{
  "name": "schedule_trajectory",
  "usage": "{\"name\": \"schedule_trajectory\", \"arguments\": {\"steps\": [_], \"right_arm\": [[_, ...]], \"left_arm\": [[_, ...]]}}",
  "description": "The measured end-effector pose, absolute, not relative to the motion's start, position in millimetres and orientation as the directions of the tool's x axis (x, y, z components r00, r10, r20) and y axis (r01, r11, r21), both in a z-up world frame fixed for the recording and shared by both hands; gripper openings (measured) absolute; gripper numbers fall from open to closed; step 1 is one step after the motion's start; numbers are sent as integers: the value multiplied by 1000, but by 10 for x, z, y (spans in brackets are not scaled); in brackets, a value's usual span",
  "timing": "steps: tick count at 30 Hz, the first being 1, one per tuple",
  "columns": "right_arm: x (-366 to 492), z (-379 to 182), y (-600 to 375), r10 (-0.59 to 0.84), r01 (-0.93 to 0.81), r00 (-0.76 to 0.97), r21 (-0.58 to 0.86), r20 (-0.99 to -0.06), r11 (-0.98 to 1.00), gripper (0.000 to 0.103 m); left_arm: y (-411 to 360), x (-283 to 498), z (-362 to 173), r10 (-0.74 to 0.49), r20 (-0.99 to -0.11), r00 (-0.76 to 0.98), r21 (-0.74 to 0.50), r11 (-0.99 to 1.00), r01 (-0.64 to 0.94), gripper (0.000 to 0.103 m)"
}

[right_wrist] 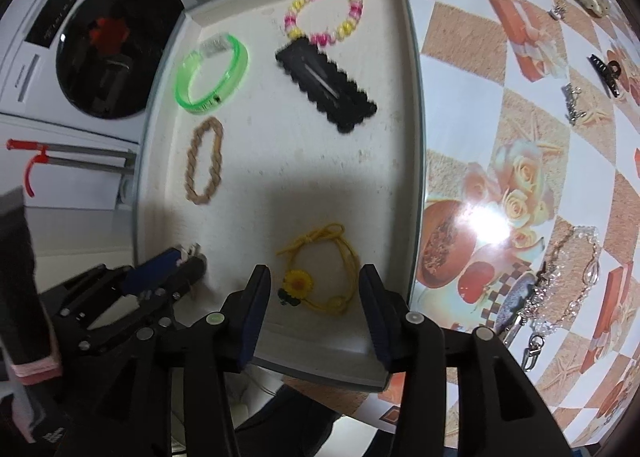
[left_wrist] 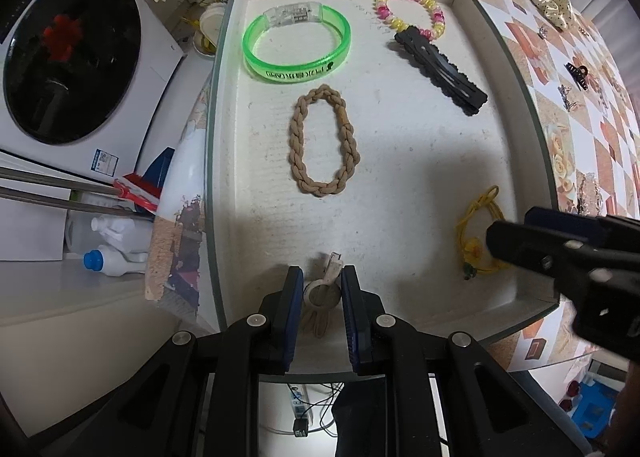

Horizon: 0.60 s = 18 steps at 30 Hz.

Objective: Organize jewelry
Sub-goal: 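Carry the hair clip and yellow hair tie into the white tray and release them, then move both tools back over the table toward the silver pieces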

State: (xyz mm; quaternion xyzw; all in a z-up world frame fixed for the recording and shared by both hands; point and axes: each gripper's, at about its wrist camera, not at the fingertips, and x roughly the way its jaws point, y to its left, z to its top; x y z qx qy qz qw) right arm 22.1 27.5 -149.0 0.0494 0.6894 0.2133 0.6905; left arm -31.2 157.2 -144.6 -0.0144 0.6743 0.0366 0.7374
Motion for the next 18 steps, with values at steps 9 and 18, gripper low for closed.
{"name": "schedule_trajectory", "arguments": {"steps": [9,18], "right_arm": [[243,-1021,-21,418,-189,51,402,-907,896,63],[98,-878,-619,378,-56,109,374,-919,926,64]], "left_arm": [[1561,-283,-1264,45,-992,120,39,998,-55,25],[1366,-295,-1068,73,-981,177,71,997,-18,103]]}}
